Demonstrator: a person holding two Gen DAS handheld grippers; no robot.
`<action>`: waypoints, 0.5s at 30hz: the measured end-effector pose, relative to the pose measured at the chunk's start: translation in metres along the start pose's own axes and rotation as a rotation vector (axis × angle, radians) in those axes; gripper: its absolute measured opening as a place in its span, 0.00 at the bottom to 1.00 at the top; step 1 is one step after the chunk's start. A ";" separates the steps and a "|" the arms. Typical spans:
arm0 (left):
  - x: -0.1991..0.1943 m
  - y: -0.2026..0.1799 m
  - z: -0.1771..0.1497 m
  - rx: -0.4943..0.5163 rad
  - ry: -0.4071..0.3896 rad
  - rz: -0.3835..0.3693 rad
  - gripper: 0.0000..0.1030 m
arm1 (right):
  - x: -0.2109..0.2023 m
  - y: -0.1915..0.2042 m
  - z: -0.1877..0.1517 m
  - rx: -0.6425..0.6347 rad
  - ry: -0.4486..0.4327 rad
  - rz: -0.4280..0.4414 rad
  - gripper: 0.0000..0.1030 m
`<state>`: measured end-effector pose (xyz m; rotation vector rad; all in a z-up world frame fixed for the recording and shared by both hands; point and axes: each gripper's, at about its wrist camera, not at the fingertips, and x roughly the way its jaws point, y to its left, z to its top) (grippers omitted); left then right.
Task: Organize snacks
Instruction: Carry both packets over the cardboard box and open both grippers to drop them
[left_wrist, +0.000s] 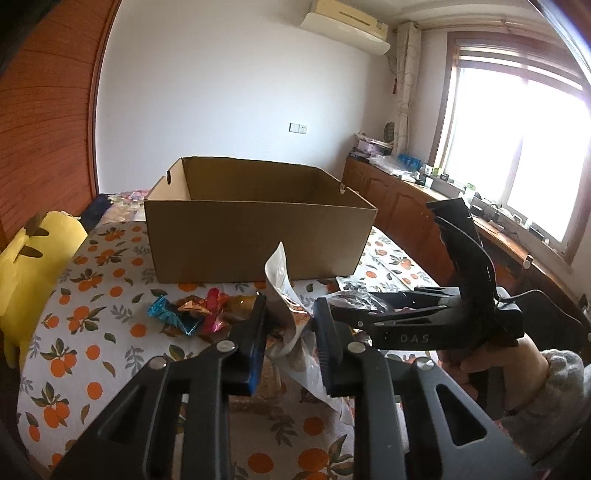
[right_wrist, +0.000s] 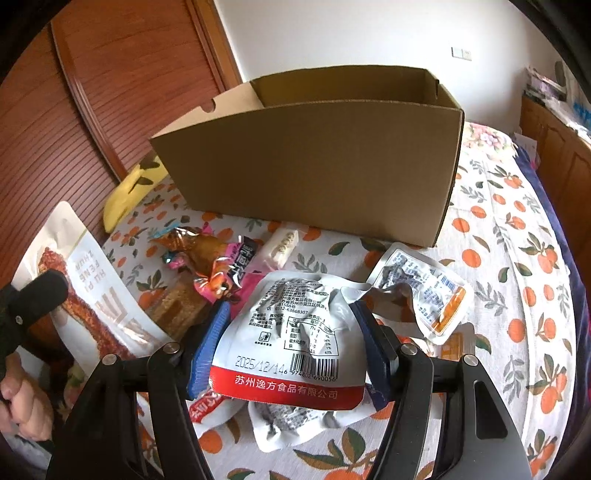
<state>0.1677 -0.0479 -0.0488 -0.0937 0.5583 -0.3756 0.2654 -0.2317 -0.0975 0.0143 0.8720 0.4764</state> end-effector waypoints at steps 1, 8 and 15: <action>-0.001 0.000 0.001 -0.002 0.000 -0.003 0.21 | -0.002 0.000 -0.001 0.001 -0.004 0.003 0.66; -0.007 -0.006 0.010 0.024 -0.019 0.006 0.21 | -0.016 0.000 -0.001 -0.002 -0.027 0.006 0.66; -0.013 -0.007 0.029 0.053 -0.050 0.021 0.21 | -0.035 0.002 0.009 -0.017 -0.061 0.000 0.66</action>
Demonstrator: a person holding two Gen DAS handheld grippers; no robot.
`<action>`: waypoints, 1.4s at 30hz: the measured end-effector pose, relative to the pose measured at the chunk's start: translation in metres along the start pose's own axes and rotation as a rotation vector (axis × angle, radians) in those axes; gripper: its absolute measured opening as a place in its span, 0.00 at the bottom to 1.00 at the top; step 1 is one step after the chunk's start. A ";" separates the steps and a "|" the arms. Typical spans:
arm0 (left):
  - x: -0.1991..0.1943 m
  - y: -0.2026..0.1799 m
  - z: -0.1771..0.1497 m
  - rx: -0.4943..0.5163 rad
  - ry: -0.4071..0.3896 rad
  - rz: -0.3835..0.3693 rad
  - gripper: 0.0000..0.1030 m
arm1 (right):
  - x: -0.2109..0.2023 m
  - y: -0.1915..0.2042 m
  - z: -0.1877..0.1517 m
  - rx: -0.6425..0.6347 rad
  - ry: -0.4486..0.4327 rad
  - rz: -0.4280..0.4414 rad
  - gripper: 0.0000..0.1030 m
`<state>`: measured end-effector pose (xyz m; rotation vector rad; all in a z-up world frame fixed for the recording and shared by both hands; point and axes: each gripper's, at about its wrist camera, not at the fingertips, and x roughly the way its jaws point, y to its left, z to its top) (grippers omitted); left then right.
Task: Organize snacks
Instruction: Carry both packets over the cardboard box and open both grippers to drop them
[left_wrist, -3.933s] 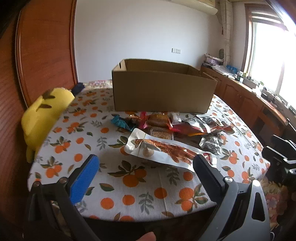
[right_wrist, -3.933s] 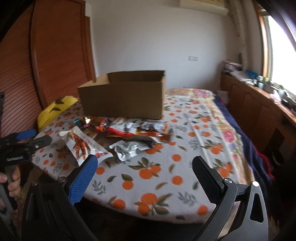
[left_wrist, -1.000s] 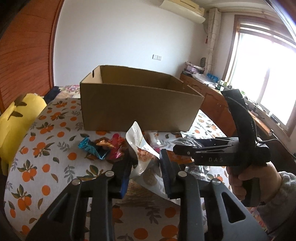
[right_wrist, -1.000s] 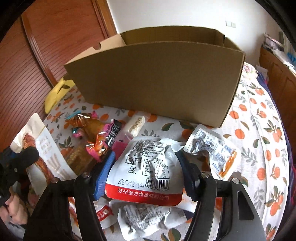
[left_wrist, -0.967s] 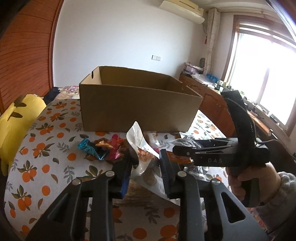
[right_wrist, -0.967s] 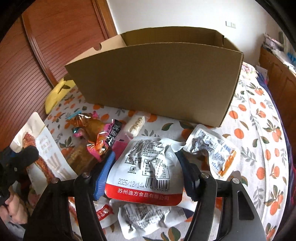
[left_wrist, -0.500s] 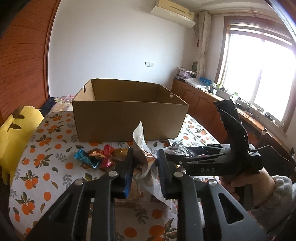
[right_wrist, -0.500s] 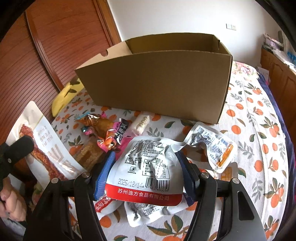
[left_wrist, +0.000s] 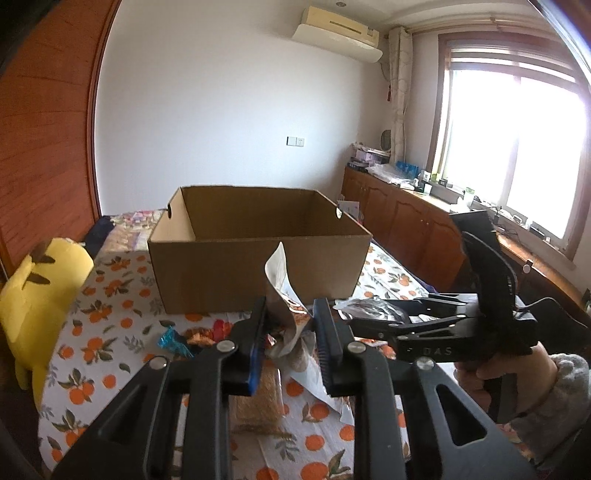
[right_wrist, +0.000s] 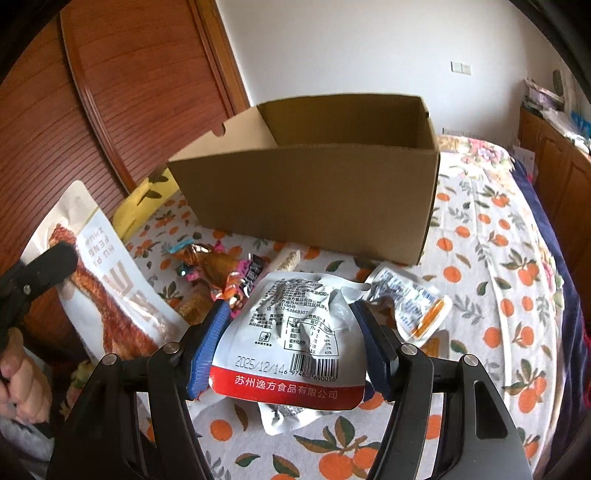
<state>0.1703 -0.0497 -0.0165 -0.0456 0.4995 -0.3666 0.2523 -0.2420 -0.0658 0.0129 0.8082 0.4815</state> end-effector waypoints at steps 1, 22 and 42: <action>0.000 0.000 0.003 0.004 -0.004 0.002 0.21 | -0.003 0.001 0.003 -0.004 -0.006 0.000 0.66; 0.020 0.039 0.132 0.110 -0.165 0.083 0.21 | -0.030 0.003 0.119 -0.116 -0.146 -0.033 0.66; 0.131 0.091 0.120 0.033 -0.072 0.124 0.21 | 0.077 -0.029 0.138 -0.094 -0.033 -0.049 0.66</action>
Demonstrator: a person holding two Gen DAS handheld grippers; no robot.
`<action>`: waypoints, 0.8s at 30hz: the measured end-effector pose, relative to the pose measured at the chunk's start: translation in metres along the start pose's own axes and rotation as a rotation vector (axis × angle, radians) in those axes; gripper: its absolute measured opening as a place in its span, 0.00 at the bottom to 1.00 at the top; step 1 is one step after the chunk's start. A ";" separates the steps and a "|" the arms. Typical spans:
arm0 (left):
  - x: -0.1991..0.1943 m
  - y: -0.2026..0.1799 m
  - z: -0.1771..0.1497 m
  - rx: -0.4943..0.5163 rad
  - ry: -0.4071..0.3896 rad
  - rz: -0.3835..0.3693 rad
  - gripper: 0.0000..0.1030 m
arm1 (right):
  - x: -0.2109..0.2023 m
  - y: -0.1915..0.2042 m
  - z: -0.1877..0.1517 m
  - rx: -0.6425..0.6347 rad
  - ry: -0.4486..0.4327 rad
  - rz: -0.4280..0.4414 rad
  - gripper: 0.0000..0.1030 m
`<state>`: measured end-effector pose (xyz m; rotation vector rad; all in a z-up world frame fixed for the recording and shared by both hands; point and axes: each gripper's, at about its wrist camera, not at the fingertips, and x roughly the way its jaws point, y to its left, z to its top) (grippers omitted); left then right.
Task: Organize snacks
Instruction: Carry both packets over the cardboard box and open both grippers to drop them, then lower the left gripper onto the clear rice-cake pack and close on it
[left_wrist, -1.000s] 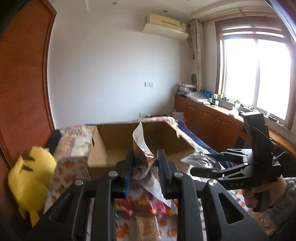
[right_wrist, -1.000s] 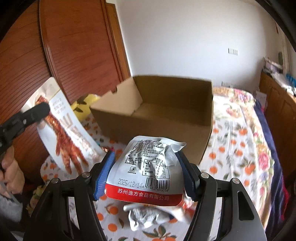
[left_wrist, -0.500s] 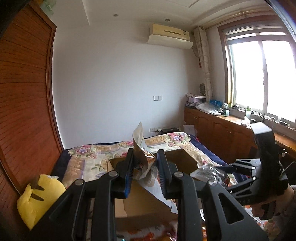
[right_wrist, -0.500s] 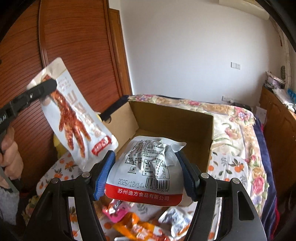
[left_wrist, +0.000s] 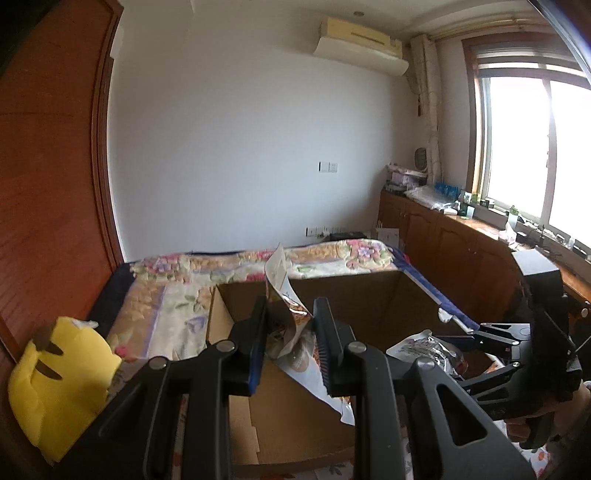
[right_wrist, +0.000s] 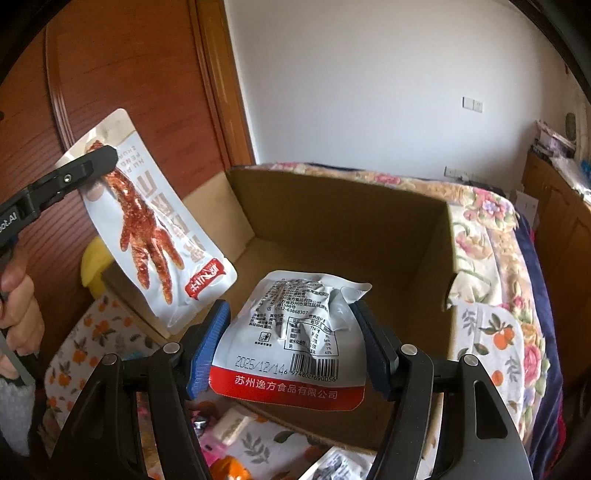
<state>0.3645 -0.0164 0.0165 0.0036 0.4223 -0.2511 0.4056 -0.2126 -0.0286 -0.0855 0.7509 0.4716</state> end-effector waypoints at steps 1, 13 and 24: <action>0.003 -0.003 -0.001 -0.001 0.007 0.000 0.21 | 0.003 0.000 -0.002 -0.004 0.005 -0.002 0.66; 0.013 -0.021 -0.008 0.047 0.045 0.015 0.23 | 0.019 -0.003 -0.006 -0.002 0.030 0.003 0.67; -0.013 -0.026 -0.005 0.062 0.072 -0.005 0.33 | -0.005 0.006 -0.007 0.007 -0.012 -0.011 0.73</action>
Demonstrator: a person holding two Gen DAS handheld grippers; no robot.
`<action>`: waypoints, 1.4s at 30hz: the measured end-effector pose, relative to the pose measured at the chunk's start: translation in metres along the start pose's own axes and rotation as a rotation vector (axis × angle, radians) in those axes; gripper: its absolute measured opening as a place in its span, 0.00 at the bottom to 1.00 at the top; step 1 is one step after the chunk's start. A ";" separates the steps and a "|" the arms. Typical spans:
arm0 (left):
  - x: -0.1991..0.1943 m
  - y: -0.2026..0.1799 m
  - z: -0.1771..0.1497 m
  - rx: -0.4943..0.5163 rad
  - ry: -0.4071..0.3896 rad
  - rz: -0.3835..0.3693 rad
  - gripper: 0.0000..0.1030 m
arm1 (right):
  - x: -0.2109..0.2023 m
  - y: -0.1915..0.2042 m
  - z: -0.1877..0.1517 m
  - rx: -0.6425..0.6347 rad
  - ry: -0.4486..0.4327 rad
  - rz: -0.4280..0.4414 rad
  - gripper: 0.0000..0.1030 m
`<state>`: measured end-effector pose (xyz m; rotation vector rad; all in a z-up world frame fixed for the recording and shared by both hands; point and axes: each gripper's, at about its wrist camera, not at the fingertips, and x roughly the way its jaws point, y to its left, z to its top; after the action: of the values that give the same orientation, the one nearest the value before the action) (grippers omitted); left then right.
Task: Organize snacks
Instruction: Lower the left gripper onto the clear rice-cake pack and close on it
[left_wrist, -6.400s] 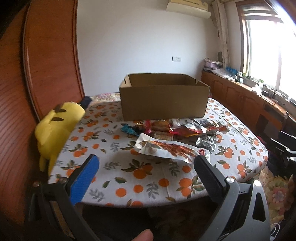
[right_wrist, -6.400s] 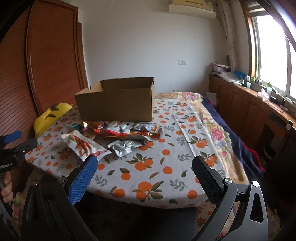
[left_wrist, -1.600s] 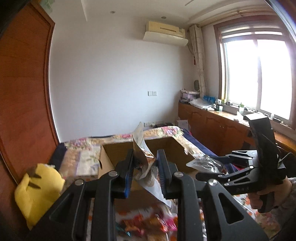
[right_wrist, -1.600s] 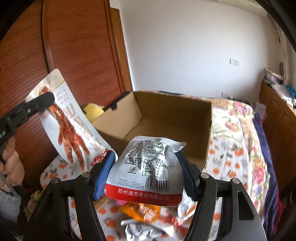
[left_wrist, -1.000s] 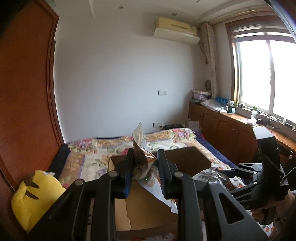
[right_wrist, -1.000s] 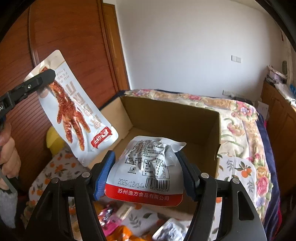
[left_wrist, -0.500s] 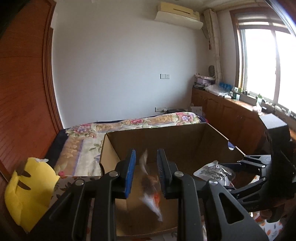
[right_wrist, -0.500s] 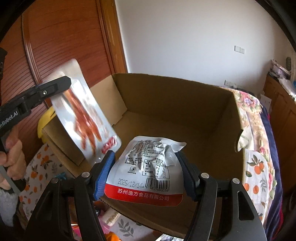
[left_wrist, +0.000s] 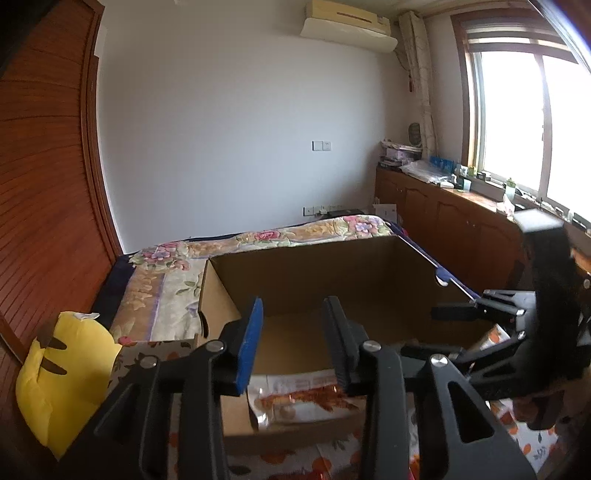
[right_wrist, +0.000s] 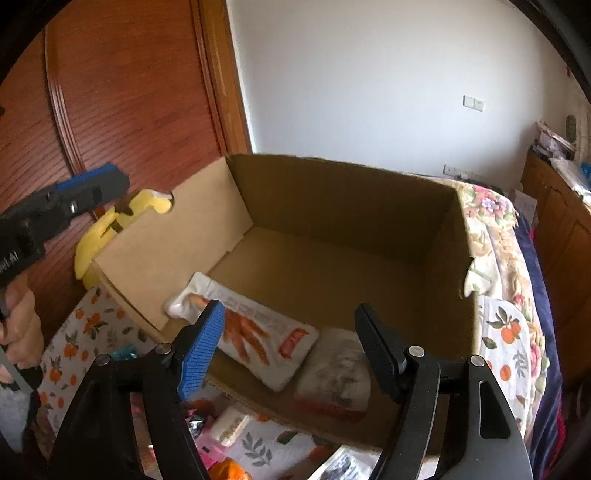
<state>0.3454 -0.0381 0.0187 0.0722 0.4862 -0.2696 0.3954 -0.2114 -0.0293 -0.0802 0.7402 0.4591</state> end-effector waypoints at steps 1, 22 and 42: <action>-0.005 -0.002 -0.002 0.004 0.007 -0.003 0.34 | -0.008 0.001 -0.002 0.005 -0.010 0.000 0.73; -0.058 -0.049 -0.116 0.011 0.192 -0.063 0.40 | -0.084 0.027 -0.131 0.052 -0.007 -0.063 0.75; -0.032 -0.061 -0.179 -0.038 0.330 -0.090 0.51 | -0.044 0.005 -0.169 0.065 0.046 -0.013 0.78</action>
<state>0.2206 -0.0654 -0.1241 0.0577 0.8234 -0.3384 0.2576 -0.2619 -0.1245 -0.0350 0.7988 0.4215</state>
